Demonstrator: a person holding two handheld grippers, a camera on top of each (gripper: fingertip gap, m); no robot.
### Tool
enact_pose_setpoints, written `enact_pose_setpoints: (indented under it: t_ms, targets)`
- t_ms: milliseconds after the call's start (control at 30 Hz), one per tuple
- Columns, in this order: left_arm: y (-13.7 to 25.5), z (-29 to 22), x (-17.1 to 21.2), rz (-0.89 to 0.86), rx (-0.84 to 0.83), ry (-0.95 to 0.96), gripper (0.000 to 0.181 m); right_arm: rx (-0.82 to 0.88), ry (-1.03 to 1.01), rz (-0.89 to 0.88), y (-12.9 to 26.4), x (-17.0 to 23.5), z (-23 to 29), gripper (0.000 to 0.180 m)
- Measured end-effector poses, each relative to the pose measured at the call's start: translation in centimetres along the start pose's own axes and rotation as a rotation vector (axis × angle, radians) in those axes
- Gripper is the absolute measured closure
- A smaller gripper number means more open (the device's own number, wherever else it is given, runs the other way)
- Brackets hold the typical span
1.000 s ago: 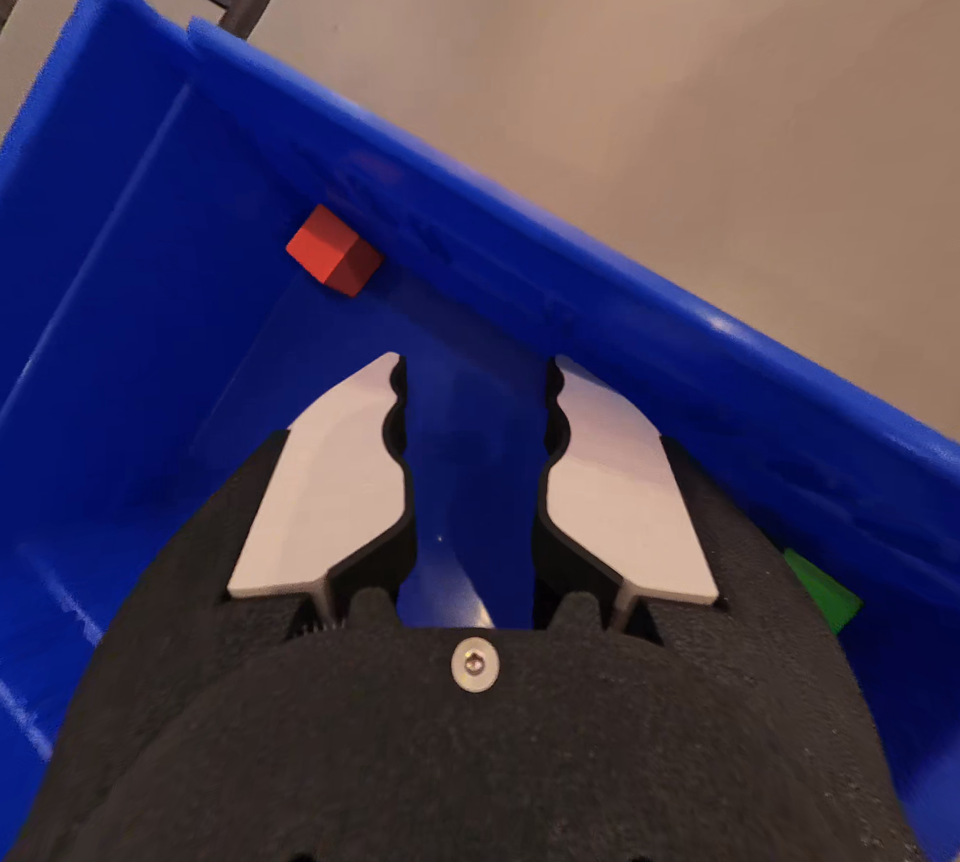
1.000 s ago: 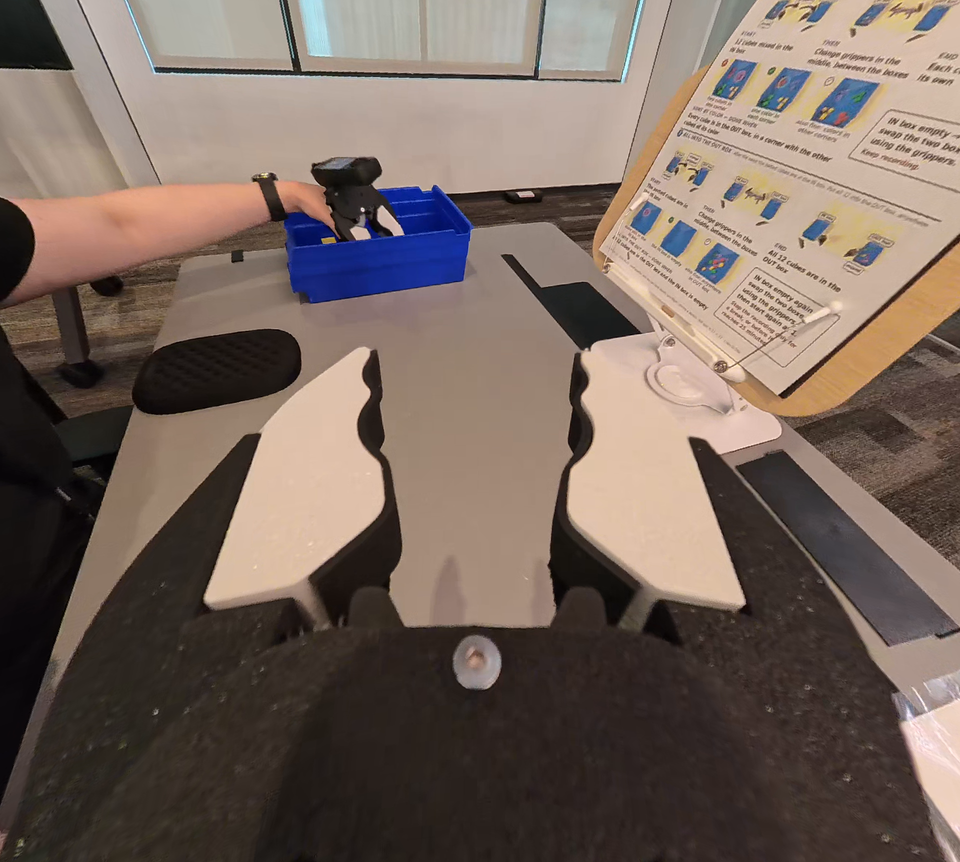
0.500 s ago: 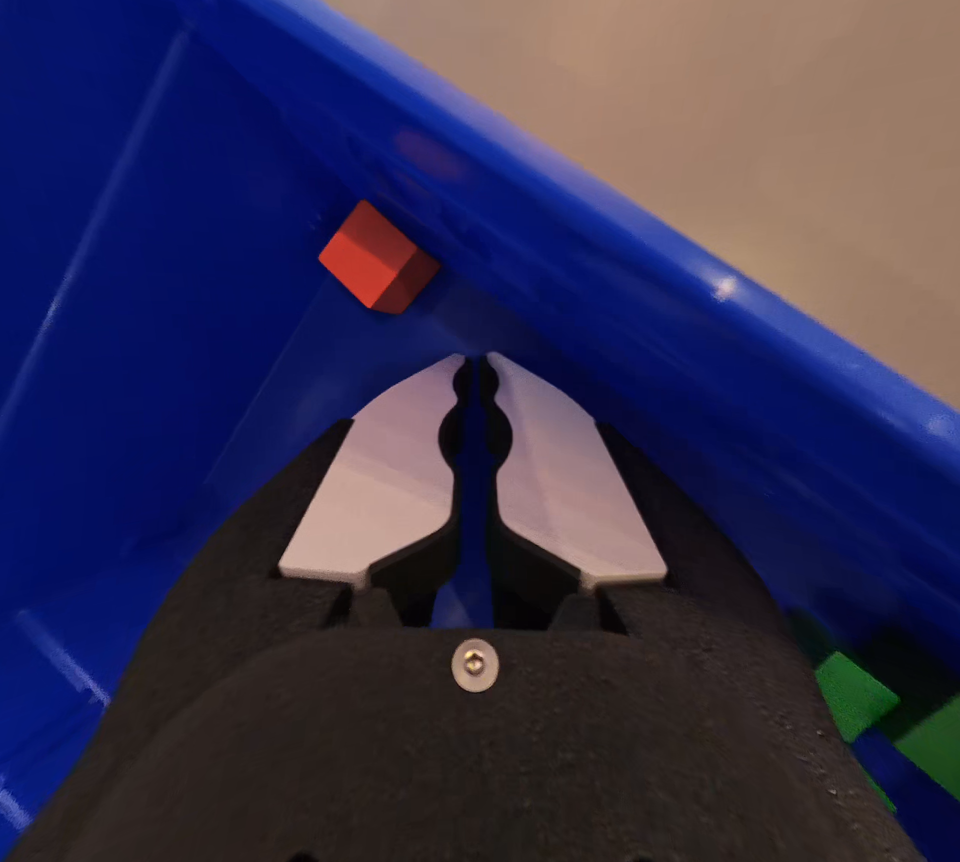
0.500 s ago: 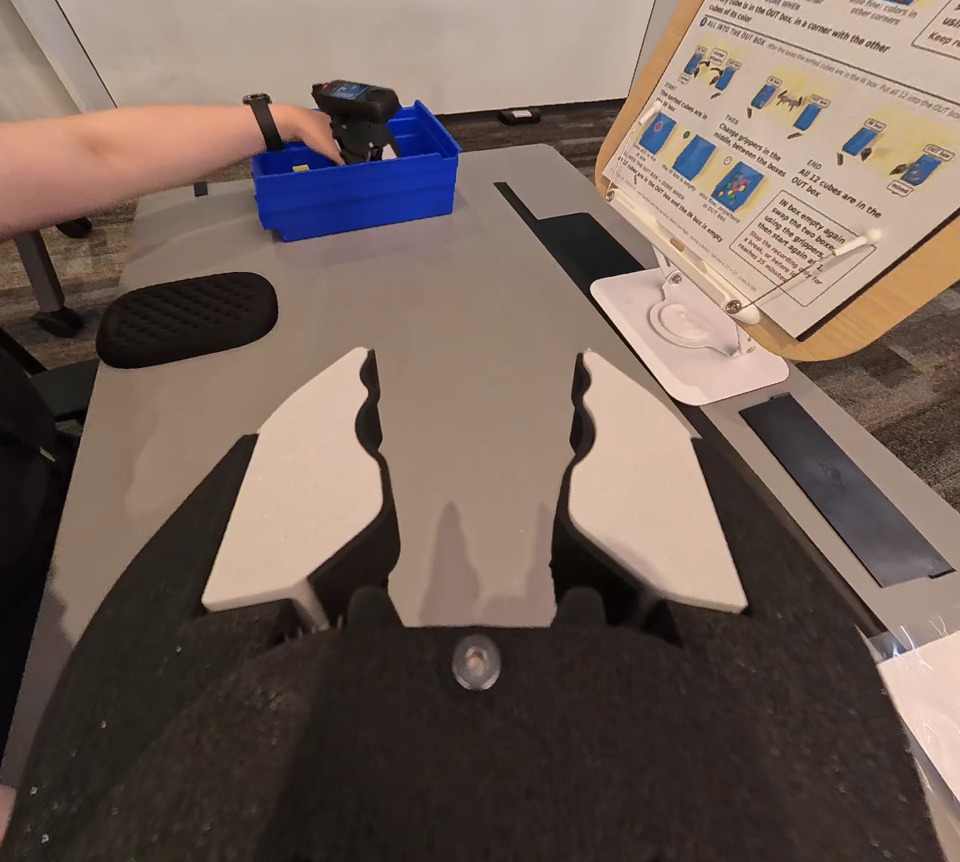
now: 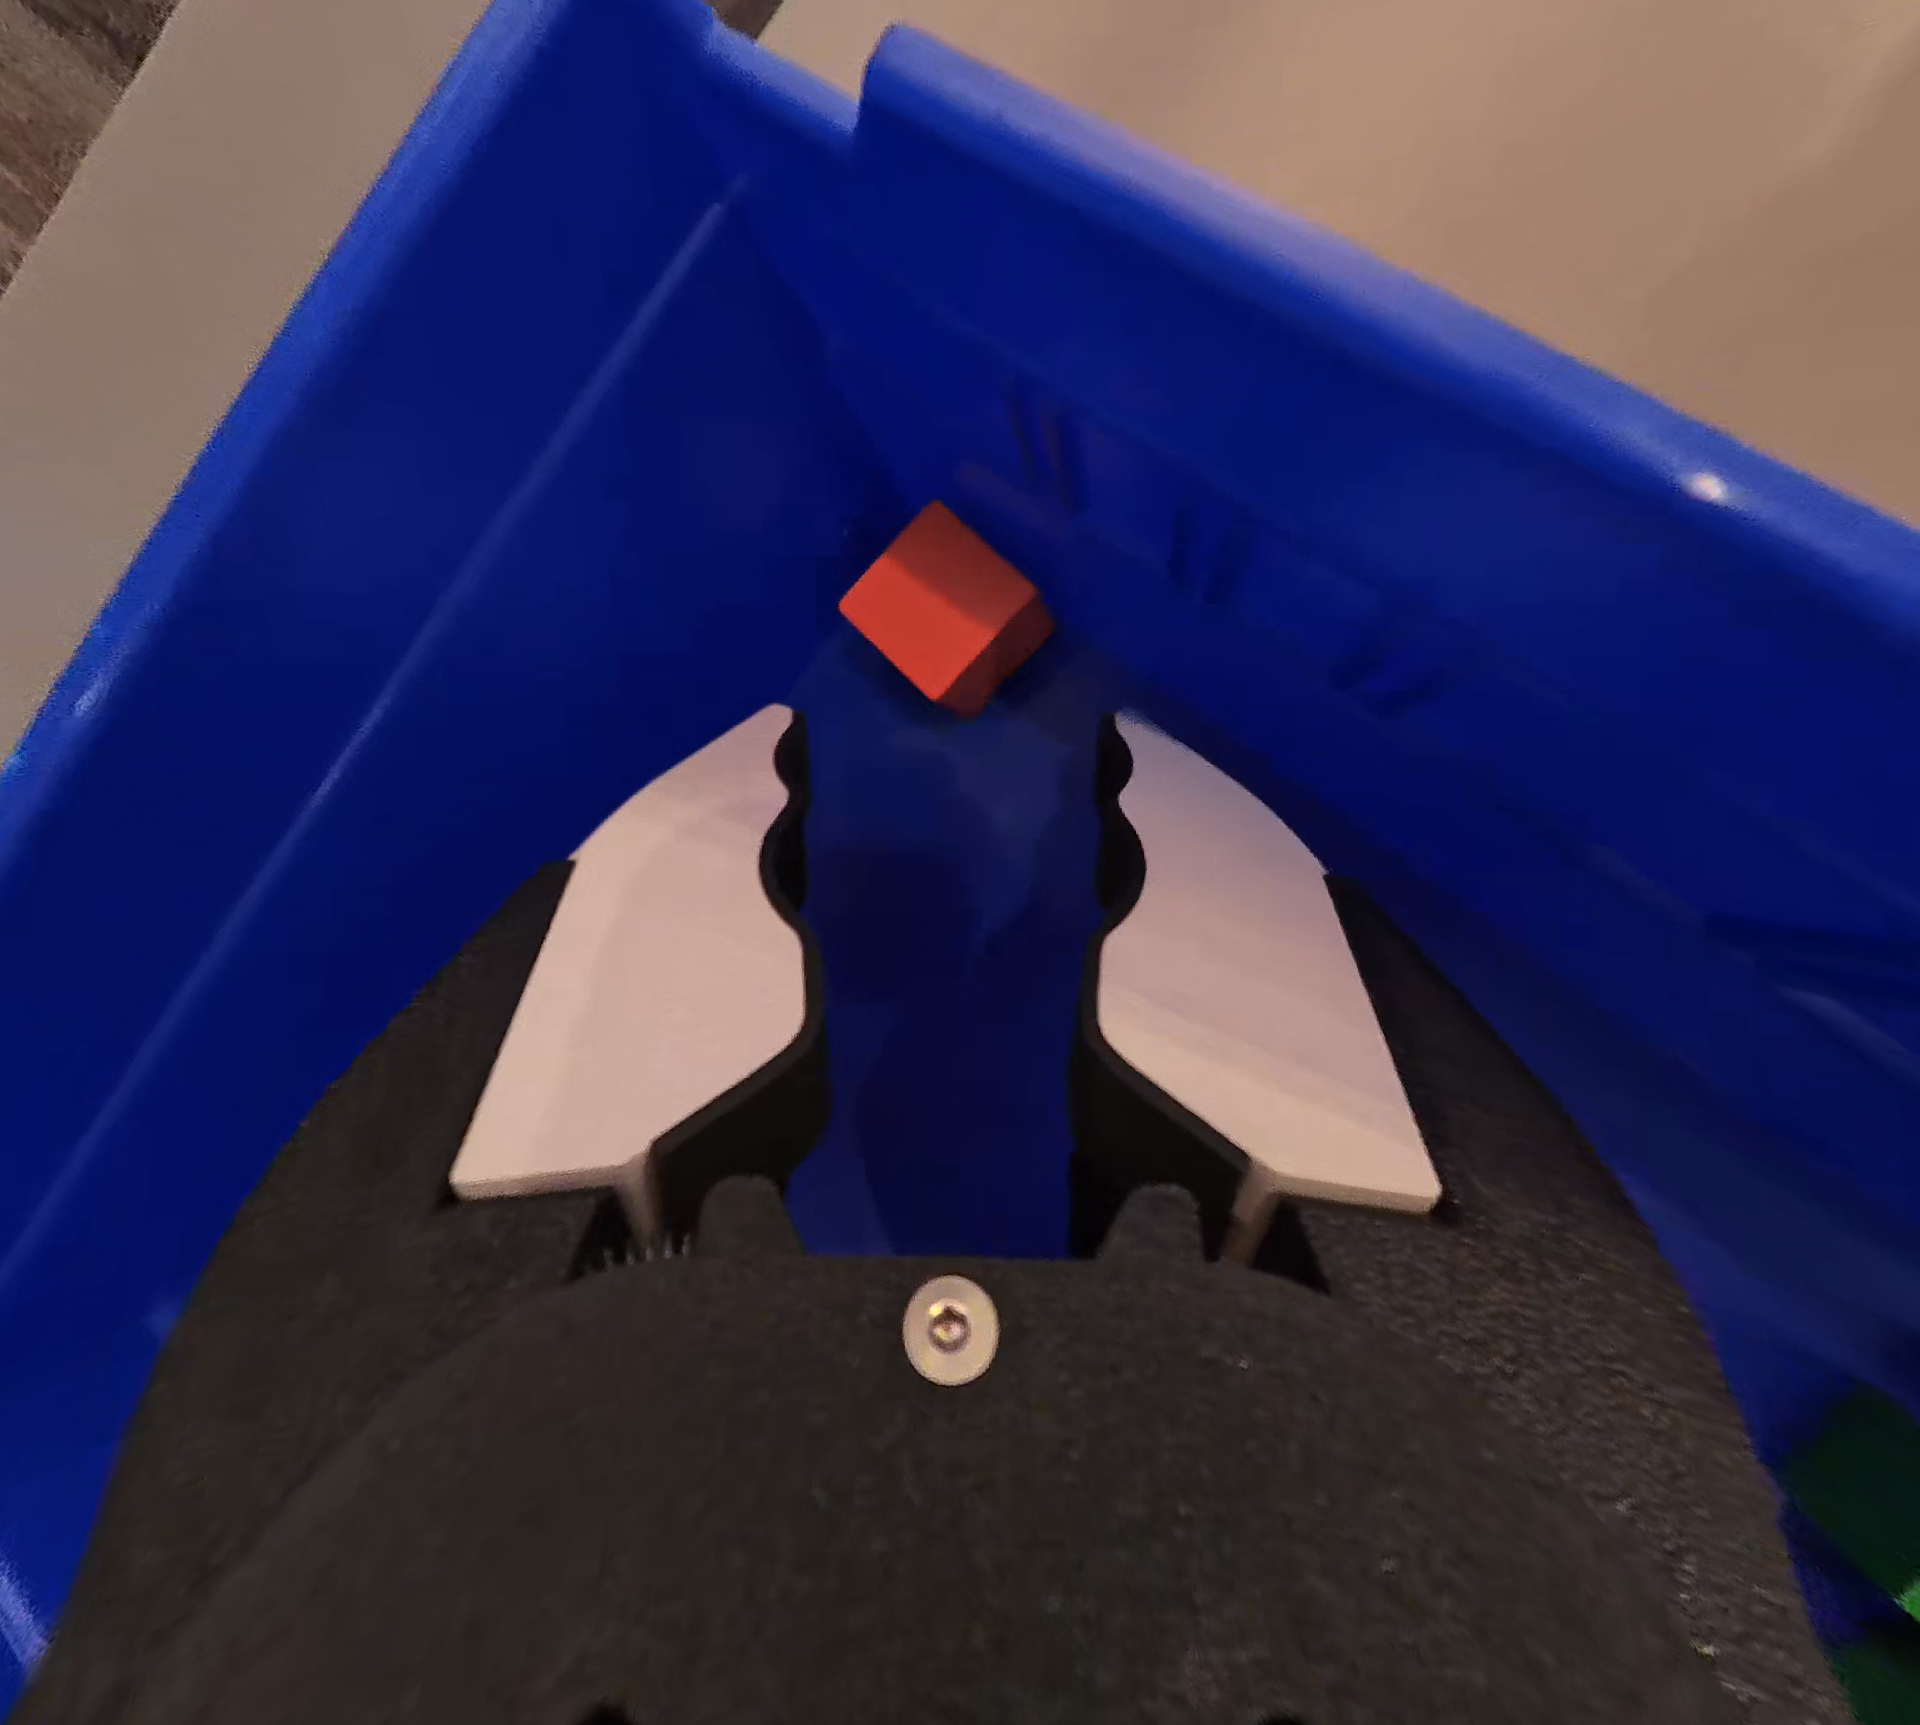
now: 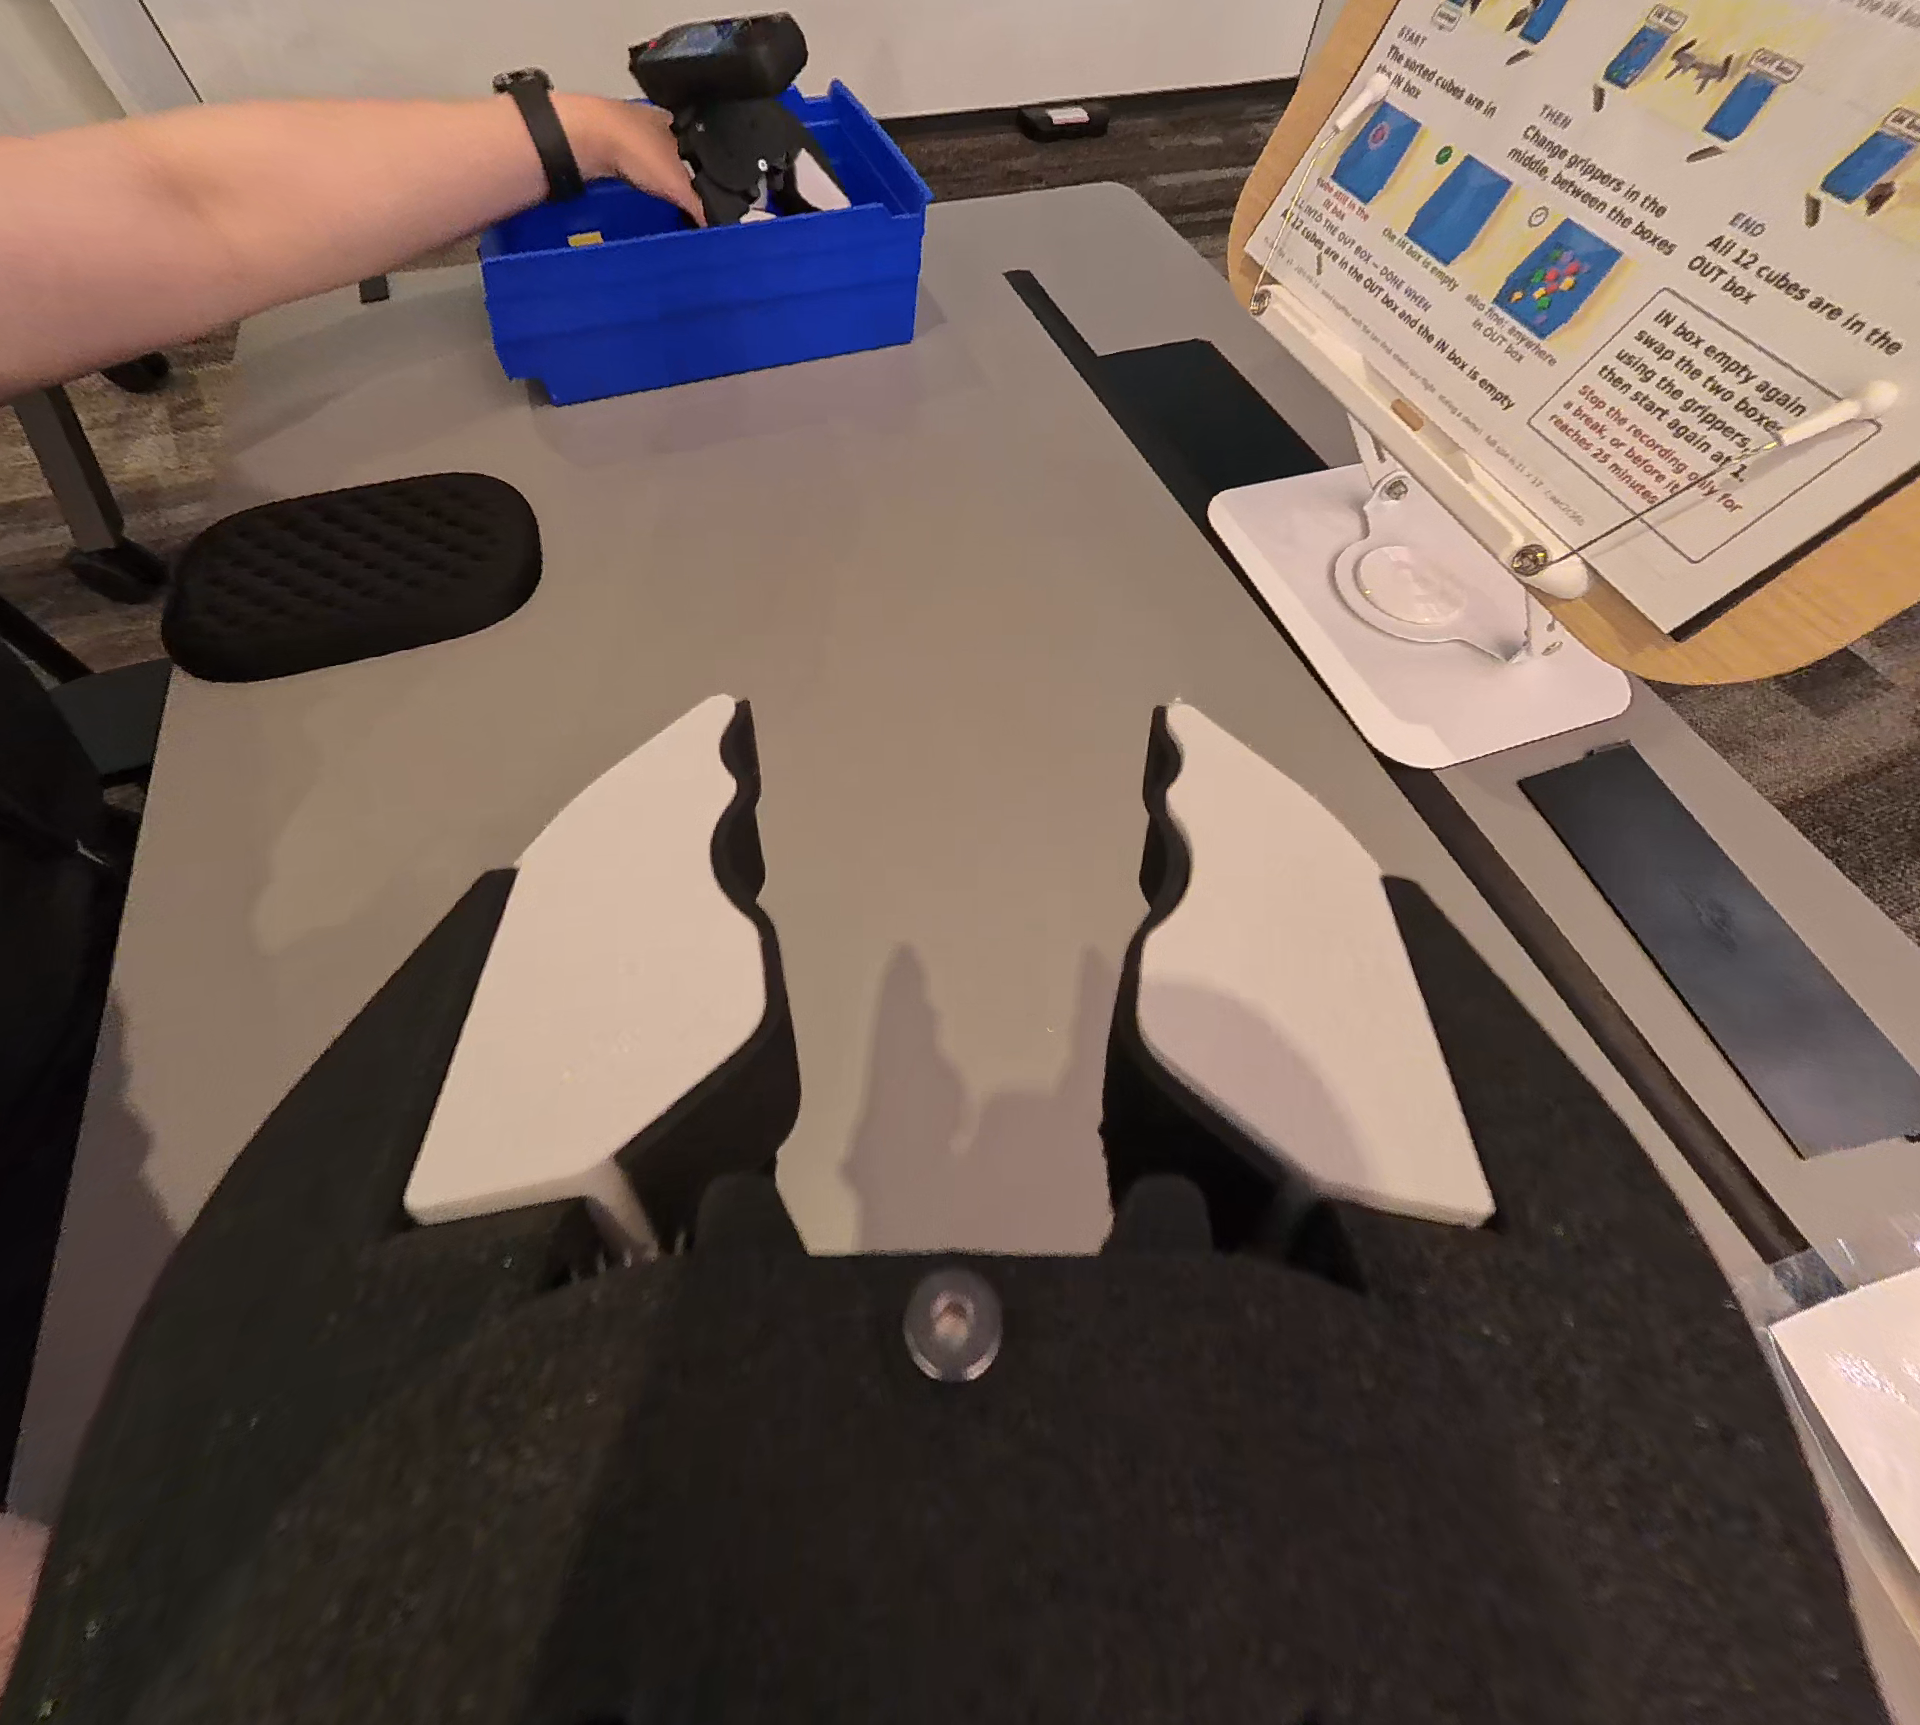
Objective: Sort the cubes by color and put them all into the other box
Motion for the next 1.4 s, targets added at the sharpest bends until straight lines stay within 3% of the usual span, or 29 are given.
enact_pose_setpoints:
  t_ms: [233, 300, 433, 600, 967, 1233, 1400]
  targets:
    - [-1.0, 0.8, -1.2, 0.066, 0.065, -0.085, 0.127, 0.004, -0.002, 0.03, -0.3, 0.2, -0.2, 0.11]
    - [-1.3, 1.0, -1.4, 0.066, 0.06, -0.11, 0.134, 0.008, -0.003, 0.033, -0.2, 0.3, -0.3, 0.11]
    - [-1.7, 1.1, -1.8, 0.071, 0.069, -0.076, 0.145, 0.008, -0.018, 0.04, -0.4, 0.5, -0.7, 0.11]
    - [-1.7, 0.8, -1.8, 0.057, 0.038, -0.07, 0.145, 0.0, -0.02, 0.07, -1.0, 0.7, -0.9, 0.11]
    - [1.7, -1.4, 1.2, 0.166, 0.017, -0.097, 0.153, -0.015, 0.001, 0.091, -1.3, 0.5, -0.4, 0.111]
    - [1.7, -1.2, 1.7, 0.147, 0.021, 0.004, 0.119, -0.03, 0.015, 0.086, -1.4, 0.2, -0.1, 0.111]
    - [1.1, -0.7, 1.2, 0.133, 0.01, -0.029, 0.128, -0.037, 0.017, 0.103, -1.5, 0.4, 0.0, 0.111]
Point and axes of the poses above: each gripper's, where its closed fingertips meet, y back along the fingers, x out of its underside, z = x × y across the jaws, the point moved 9 cm from there along y, back along the fingers, and after that the axes turned 5 degrees about z, right-handed, at the moved point
